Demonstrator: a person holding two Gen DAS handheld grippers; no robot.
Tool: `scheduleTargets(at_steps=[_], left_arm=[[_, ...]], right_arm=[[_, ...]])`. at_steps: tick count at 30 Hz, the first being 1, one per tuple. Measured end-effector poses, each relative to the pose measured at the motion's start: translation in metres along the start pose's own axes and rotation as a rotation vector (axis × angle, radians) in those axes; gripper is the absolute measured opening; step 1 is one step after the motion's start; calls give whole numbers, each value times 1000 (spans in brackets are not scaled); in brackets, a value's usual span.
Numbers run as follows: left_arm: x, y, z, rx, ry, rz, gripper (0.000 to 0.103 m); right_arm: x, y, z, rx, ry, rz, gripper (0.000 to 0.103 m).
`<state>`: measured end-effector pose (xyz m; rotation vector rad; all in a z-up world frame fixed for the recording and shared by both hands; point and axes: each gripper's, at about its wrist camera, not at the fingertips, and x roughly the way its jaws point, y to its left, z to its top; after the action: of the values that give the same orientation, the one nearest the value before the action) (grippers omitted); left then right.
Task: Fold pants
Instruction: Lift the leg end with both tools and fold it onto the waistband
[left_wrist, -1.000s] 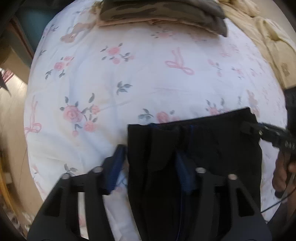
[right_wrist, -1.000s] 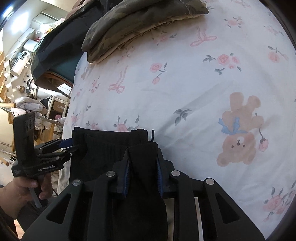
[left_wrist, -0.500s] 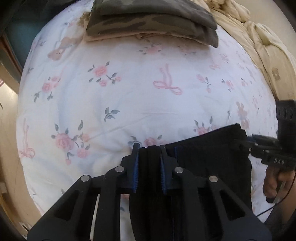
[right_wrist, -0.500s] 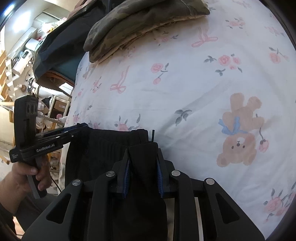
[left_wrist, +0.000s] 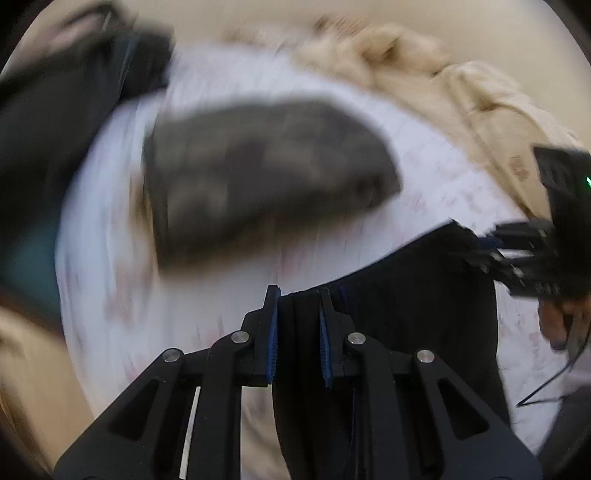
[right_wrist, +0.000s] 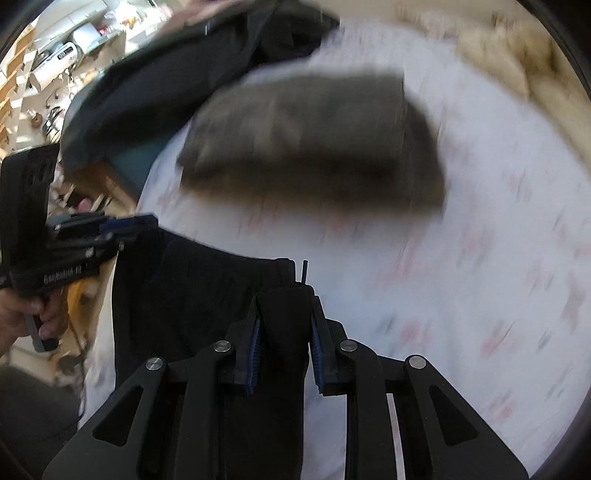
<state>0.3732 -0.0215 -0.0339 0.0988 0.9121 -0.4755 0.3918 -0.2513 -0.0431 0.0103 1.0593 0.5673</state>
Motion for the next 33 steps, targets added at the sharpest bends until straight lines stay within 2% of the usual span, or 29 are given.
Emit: scheduleTargets(at_steps=[1, 2, 4, 6, 10, 12, 16, 20, 22, 25, 31, 33], left_arm=[[-2, -5, -1, 61, -46, 16, 15], [-4, -5, -3, 95, -55, 29, 15], [-2, -3, -7, 99, -31, -7, 16], [-5, -6, -12, 117, -32, -20, 16], [-39, -25, -30, 196, -92, -85, 16], [-64, -40, -47, 244, -113, -119, 16], [-98, -75, -85, 383, -110, -130, 16], [-108, -105, -124, 480, -104, -92, 16], [-107, -114, -141, 490, -84, -87, 16], [-103, -129, -165, 569, -39, -65, 16], [-101, -150, -209, 698, 42, -27, 20], [-92, -150, -220, 714, 108, -4, 21]], right_arm=[[-2, 2, 5, -6, -32, -30, 23], [-3, 3, 6, 1, -47, -36, 23], [-4, 13, 2, -48, -47, -13, 23], [-6, 25, -10, -153, -47, -50, 23], [-31, 23, -32, -144, -94, 0, 23], [-51, 29, -51, -166, -119, 40, 23], [-83, 49, -102, -244, -116, 79, 23], [-95, 71, -151, -293, -137, 38, 23], [-94, 79, -174, -301, -145, 19, 23], [-84, 87, -203, -302, -108, 1, 23], [-73, 103, -233, -379, -31, -16, 25], [-69, 105, -243, -391, 0, -42, 37]])
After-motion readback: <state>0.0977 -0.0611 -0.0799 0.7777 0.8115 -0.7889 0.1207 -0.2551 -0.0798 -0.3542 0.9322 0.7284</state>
